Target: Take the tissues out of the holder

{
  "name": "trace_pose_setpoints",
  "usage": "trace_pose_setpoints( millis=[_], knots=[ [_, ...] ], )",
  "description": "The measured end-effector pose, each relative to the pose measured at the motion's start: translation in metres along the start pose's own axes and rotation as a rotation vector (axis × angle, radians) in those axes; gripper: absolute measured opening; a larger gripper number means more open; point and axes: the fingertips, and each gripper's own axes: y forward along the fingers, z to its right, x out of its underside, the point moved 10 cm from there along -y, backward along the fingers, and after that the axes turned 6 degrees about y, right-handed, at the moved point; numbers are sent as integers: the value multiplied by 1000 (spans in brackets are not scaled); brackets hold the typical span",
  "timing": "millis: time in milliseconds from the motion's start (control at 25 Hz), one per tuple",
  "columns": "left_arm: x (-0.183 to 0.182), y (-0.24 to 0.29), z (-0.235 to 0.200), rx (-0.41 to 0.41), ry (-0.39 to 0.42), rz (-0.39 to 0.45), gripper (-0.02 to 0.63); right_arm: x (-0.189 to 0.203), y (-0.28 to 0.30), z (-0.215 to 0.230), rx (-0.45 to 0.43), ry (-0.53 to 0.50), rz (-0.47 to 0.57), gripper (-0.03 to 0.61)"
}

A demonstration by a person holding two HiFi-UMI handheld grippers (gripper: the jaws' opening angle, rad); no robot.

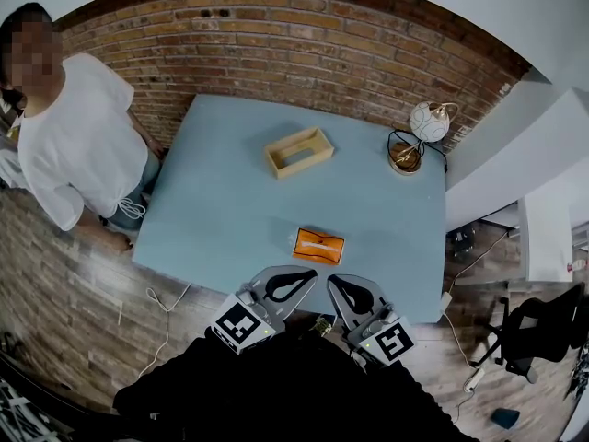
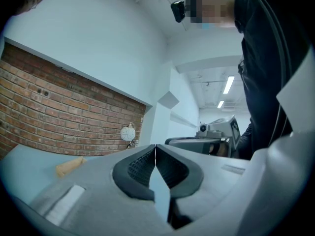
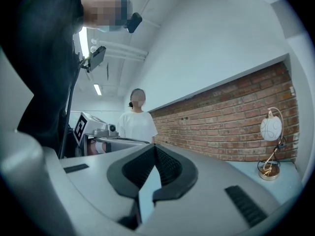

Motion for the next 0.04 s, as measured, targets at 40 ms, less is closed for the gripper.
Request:
trace_pose_setpoints(
  millis=[40],
  knots=[
    [0,-1,0,-2,-3,1,11,0,1,-1,-1,0,-2,6]
  ],
)
